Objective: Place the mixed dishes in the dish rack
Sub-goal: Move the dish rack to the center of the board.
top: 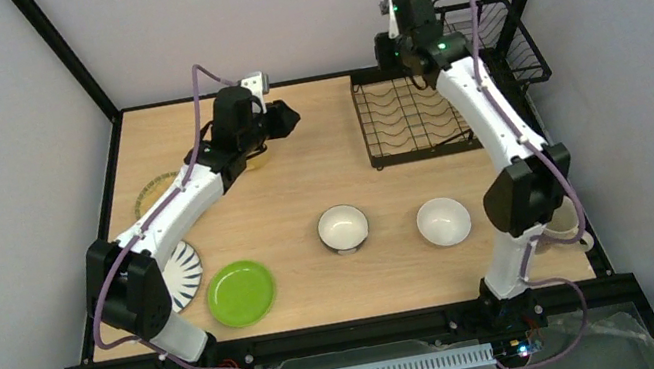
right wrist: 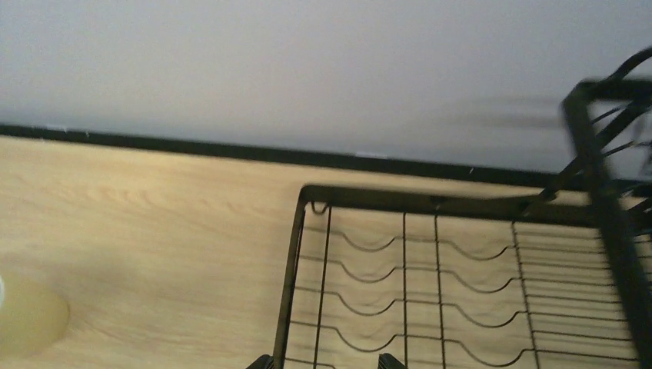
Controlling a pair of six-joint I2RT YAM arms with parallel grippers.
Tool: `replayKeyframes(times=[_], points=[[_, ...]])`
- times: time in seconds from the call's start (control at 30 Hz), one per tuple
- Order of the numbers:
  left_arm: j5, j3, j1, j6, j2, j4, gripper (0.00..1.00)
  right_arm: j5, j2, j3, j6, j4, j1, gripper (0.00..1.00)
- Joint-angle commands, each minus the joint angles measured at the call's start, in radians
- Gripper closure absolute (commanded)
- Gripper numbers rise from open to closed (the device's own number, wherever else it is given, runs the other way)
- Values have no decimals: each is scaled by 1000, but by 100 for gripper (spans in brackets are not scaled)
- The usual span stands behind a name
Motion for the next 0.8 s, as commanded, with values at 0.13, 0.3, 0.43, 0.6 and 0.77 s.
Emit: replayKeyframes(times=[0.13,0.3,0.43,0.6,0.77], points=[[-5,22,-7,8,4,-20,1,-103,113,-98,-24,-44,26,24],[-4,22,-7,6,12,-17,1,-143,156,-114,-38,-33,36,24],[-2,21,-7,6,18,-15,1,-178,192,-115,-54,-38,39,23],[1,17,-6,4,24,-10,1,-196,240,-124,-64,-35,46,23],[5,17,-6,4,30,-5,1,-209,276,-122,-63,-20,47,22]])
